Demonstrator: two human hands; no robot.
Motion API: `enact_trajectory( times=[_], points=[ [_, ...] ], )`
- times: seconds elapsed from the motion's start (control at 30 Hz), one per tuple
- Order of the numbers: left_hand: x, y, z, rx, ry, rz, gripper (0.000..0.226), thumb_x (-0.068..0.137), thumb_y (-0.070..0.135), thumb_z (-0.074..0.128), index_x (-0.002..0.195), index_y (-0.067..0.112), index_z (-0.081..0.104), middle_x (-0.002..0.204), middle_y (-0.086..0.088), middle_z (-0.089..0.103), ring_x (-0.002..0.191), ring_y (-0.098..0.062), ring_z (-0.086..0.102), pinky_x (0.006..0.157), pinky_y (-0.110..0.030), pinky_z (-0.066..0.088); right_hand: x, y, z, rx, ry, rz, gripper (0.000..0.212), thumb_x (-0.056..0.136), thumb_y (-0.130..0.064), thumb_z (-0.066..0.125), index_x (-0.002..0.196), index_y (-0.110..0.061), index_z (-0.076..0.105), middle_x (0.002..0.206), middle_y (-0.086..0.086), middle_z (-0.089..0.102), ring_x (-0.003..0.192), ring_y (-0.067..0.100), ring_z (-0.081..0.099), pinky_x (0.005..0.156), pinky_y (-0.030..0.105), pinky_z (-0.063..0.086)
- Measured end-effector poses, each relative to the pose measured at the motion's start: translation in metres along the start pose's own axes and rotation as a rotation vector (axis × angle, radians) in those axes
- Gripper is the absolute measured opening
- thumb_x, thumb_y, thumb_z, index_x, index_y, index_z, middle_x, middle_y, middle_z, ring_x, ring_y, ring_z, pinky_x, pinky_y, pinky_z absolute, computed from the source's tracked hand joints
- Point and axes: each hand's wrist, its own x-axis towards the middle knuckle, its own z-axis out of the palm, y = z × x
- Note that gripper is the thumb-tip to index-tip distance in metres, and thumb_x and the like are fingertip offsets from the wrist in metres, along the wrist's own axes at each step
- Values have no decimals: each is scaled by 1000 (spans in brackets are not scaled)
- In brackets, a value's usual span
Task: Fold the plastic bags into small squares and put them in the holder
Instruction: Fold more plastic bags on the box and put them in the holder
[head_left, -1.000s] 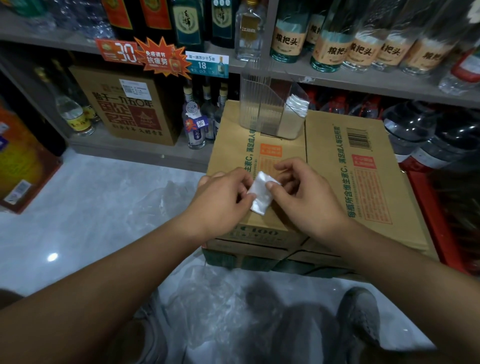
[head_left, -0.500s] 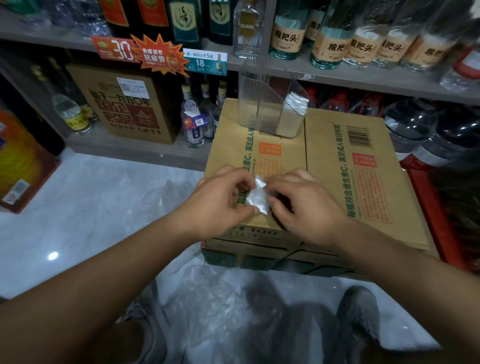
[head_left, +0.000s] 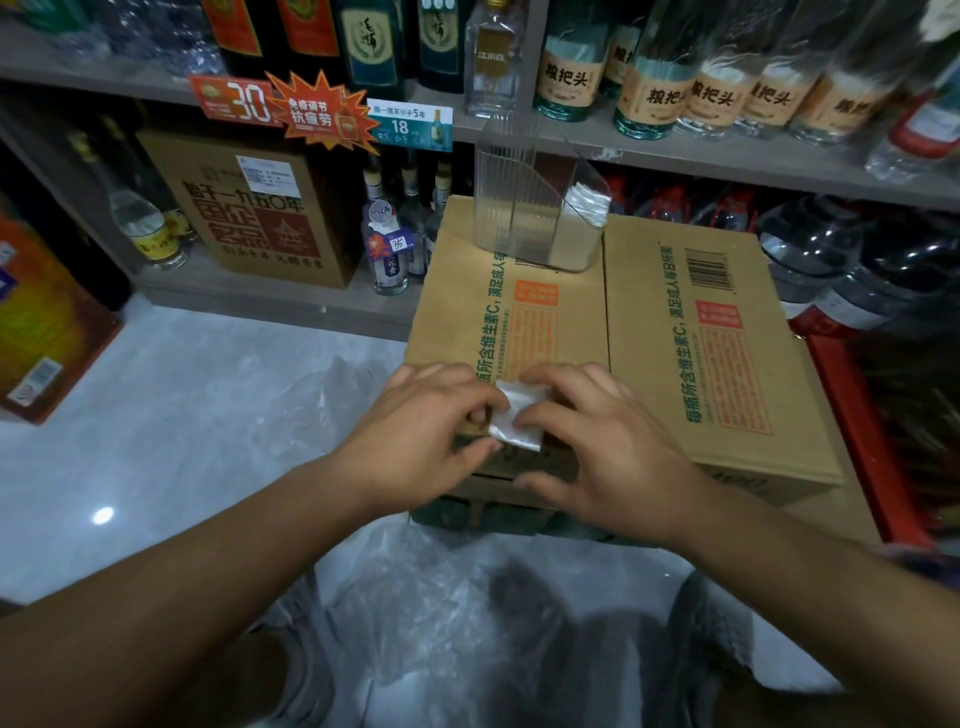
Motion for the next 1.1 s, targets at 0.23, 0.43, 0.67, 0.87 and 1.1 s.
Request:
enact_trajectory(
  times=[0.23,0.43,0.67,0.87,1.1],
  points=[
    [9,2,2,-66,48,-6,30,86,49,63,111,35,68,89,17,56,89,-5,52,84,-31,38,7,-2,-4,93,148,77,10,91,-22,60,96,-17,67,93,-4,61,85,16,58,71,40,53],
    [24,3,-2,-112,26,-2,11,90,46,58,96,38,63,83,18,53,83,-6,52,75,-32,41,11,-8,-26,313,194,228,3,93,-20,63,93,-22,61,81,-11,60,74,8,57,62,22,44],
    [44,11,-2,-110,28,-56,20,93,29,66,76,30,56,75,11,52,76,-6,51,65,-28,41,17,-1,-42,366,174,336,5,93,-21,66,91,-26,65,83,-11,65,77,6,61,66,26,51],
    [61,1,-21,-150,-5,-191,14,91,25,71,103,33,67,83,13,60,76,-3,57,67,-23,48,41,43,-88,322,353,472,5,98,-26,62,94,-29,62,84,-11,63,71,4,61,60,25,49],
    [115,-16,-48,-319,27,-477,68,82,22,82,139,21,44,116,1,56,103,-18,61,96,-42,53,110,133,-104,123,544,603,6,97,-26,60,94,-21,62,81,-6,62,77,18,59,56,25,37]
  ],
)
